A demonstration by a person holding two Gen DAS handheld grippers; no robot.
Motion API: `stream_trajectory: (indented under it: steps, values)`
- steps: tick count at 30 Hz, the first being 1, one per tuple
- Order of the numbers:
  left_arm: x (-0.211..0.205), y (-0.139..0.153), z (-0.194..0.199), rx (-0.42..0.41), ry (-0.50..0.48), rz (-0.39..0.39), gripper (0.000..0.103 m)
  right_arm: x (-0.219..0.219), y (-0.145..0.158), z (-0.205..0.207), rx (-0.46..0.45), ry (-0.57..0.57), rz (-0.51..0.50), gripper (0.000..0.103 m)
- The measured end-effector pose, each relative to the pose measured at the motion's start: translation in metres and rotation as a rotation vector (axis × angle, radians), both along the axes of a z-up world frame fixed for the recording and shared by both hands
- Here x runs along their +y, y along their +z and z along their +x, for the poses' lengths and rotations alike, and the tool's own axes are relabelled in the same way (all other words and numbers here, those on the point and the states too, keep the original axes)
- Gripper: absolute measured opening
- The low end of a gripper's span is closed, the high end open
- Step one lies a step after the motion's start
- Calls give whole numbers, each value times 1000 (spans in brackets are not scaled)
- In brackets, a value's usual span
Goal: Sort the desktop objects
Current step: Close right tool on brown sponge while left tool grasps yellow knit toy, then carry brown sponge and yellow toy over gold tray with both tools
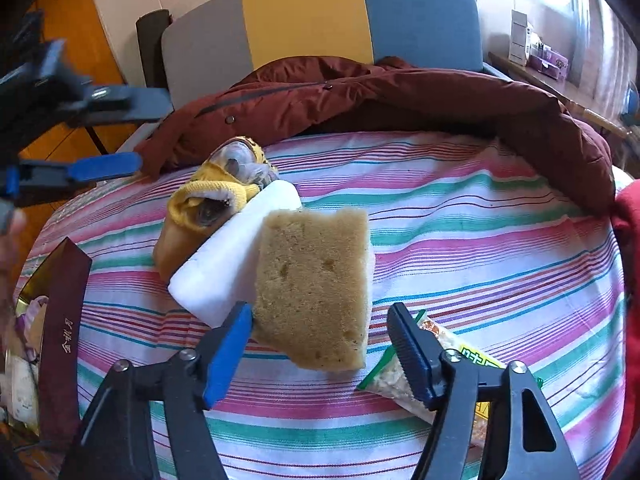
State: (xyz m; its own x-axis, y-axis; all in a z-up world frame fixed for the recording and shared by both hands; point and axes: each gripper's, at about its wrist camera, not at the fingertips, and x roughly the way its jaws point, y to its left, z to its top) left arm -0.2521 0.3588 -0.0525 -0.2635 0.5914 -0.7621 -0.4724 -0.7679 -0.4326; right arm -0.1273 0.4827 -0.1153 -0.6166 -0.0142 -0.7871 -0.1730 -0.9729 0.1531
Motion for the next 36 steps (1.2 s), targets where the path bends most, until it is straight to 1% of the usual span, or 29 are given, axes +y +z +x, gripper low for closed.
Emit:
stream_trajectory:
  steps: [2,4,7,10,11,12,13,14,17,19,20,23,24,26,29,33,36]
  values:
    - [11,-6,-6,-12,-12,-19,82,0,1,-1,2,2,7,77]
    - [20,-13,-11,-13,-8,-51,82,0,2,-1,4,1,7,78]
    - [29,-26,-20,-64,-26,-39,82,1,1,0,7,-3,11,79]
    - [32,-41,-26,-98,-15,-58,81,4,0,0,8,-11,8,79]
    - [32,-47,-28,-120,-11,-59,79,4,0,0,8,-13,6,80]
    - [31,-52,-29,-140,-8,-58,71,5,0,0,8,-14,7,80]
    - [30,-52,-28,-139,-10,-52,68,5,0,0,8,-14,9,80]
    - [30,-52,-26,-131,-17,-50,67,5,0,0,9,-13,7,80]
    - [32,-51,-17,-116,-67,-35,50,5,-1,-1,11,-12,15,80]
    - [28,-50,-9,-86,-79,-22,44,5,-2,-1,11,-12,19,80]
    - [24,-50,-7,-88,-76,-3,41,5,-3,-1,11,-12,23,80]
    - [4,-44,-2,-94,-30,60,40,5,-3,-1,16,-16,20,80]
    - [-7,-40,1,-104,-15,98,40,6,-3,-2,18,-17,21,80]
    - [-20,-33,5,-108,7,134,40,7,-4,-2,19,-17,11,80]
    - [-43,-16,19,-70,23,179,40,7,-6,-4,16,-21,2,80]
    - [-60,-5,44,-46,10,197,40,6,-7,-4,16,-20,-4,80]
    - [-66,-2,66,-25,-8,178,40,6,-8,-5,15,-19,-16,80]
